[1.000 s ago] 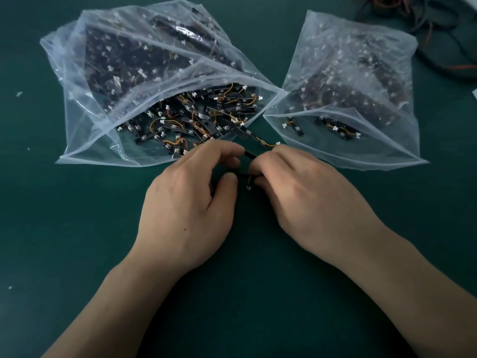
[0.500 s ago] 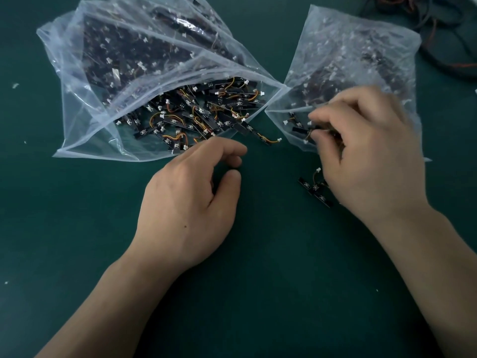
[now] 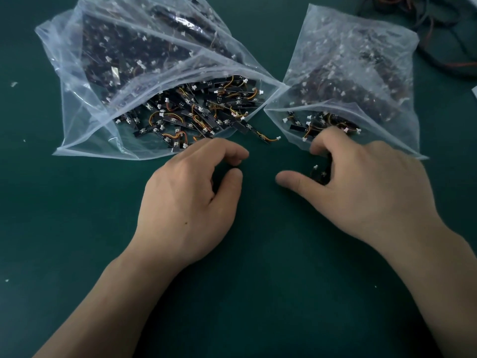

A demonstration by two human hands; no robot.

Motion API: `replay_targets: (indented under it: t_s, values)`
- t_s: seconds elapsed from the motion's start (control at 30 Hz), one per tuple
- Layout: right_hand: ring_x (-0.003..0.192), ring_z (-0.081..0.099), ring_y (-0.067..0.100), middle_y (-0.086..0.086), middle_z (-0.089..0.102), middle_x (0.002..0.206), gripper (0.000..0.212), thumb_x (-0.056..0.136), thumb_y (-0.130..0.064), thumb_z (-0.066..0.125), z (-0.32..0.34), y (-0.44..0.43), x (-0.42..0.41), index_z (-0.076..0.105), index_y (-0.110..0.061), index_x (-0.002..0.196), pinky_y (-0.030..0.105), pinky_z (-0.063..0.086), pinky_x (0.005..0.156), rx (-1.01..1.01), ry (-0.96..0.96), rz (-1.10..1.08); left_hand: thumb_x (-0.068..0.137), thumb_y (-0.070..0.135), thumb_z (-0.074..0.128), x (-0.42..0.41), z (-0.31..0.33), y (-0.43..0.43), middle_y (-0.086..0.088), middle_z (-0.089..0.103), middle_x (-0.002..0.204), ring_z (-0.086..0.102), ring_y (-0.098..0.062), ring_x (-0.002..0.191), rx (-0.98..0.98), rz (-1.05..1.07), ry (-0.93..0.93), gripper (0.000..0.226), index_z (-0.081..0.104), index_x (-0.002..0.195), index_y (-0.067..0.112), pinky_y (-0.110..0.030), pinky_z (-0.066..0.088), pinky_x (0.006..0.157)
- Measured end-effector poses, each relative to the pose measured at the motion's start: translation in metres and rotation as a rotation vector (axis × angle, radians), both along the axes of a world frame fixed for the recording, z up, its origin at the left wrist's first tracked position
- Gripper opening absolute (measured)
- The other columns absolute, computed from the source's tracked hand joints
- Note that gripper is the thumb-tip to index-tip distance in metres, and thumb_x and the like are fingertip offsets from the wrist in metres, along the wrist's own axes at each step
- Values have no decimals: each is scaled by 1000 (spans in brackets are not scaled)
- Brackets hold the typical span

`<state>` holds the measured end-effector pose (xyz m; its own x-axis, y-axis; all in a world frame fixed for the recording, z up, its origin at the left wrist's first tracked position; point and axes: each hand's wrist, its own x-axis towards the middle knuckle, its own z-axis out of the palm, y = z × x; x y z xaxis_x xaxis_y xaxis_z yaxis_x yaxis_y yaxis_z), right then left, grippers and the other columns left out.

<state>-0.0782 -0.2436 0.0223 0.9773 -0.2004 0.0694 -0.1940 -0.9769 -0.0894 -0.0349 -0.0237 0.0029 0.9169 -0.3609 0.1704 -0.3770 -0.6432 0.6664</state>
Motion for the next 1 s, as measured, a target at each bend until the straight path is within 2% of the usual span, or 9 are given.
replay_targets:
  t_s: [0.1, 0.23, 0.3, 0.5, 0.57, 0.63, 0.7, 0.83, 1.0]
  values:
    - [69, 64, 25, -13, 60, 69, 63, 84, -89, 37, 2, 4, -1, 54, -37, 113, 34, 45, 59, 52, -33, 51, 94, 29, 58, 0, 0, 1, 49, 51, 86, 52, 18, 79, -5, -6, -16, 24, 71, 113, 35, 0, 35, 69]
    - [65, 60, 26, -11, 60, 67, 22, 99, -47, 53, 0, 1, 1, 64, -30, 105, 35, 45, 59, 98, -58, 95, 94, 27, 59, 1, -1, 1, 50, 50, 85, 52, 19, 78, -7, -15, -20, 23, 71, 111, 35, -1, 35, 68]
    - [65, 60, 27, -9, 60, 66, 16, 98, -37, 54, -2, -1, 2, 65, -27, 103, 35, 44, 58, 96, -50, 96, 93, 28, 59, 1, -1, 1, 50, 50, 85, 52, 18, 78, -7, -15, -21, 23, 71, 111, 36, -1, 34, 67]
    - [58, 58, 14, -10, 59, 60, 7, 93, -22, 66, -15, -10, 5, 73, -24, 94, 35, 53, 57, 281, -238, 150, 93, 28, 59, 1, -1, 1, 48, 50, 87, 53, 16, 77, 2, -14, -20, 22, 71, 110, 37, -2, 34, 67]
    - [59, 61, 12, -9, 64, 62, 9, 92, -19, 70, -19, -12, 7, 72, -27, 90, 17, 47, 55, 495, -315, 64, 93, 29, 58, 1, -1, 1, 47, 51, 87, 53, 15, 77, 4, -10, -20, 22, 71, 109, 37, -2, 34, 67]
    - [62, 63, 8, -12, 66, 66, 9, 96, -20, 69, -21, -14, 10, 70, -27, 91, 10, 43, 58, 583, -415, -3, 93, 30, 58, 1, -2, 1, 46, 51, 87, 53, 14, 77, 7, -11, -18, 22, 71, 109, 36, -3, 34, 67]
    - [68, 64, 3, -18, 66, 73, 2, 99, -25, 68, -19, -17, 13, 69, -25, 98, 7, 42, 62, 521, -486, -12, 93, 30, 57, 1, -1, 1, 46, 51, 88, 54, 11, 77, 10, -11, -9, 22, 71, 109, 37, -4, 34, 66]
    - [69, 58, -5, -20, 60, 77, 12, 99, -30, 71, -20, -20, 13, 64, -20, 96, 4, 41, 64, 412, -459, -21, 94, 31, 57, 1, 0, 0, 45, 52, 89, 55, 8, 77, 14, -7, -5, 22, 71, 110, 37, -5, 34, 65]
    - [82, 54, 3, -3, 65, 104, 13, 100, -22, 67, -22, -21, 13, 73, -12, 107, 8, 39, 79, 333, -426, 59, 94, 30, 57, 0, -1, 0, 46, 51, 89, 54, 11, 77, 15, -4, -8, 22, 71, 109, 37, -4, 34, 66]
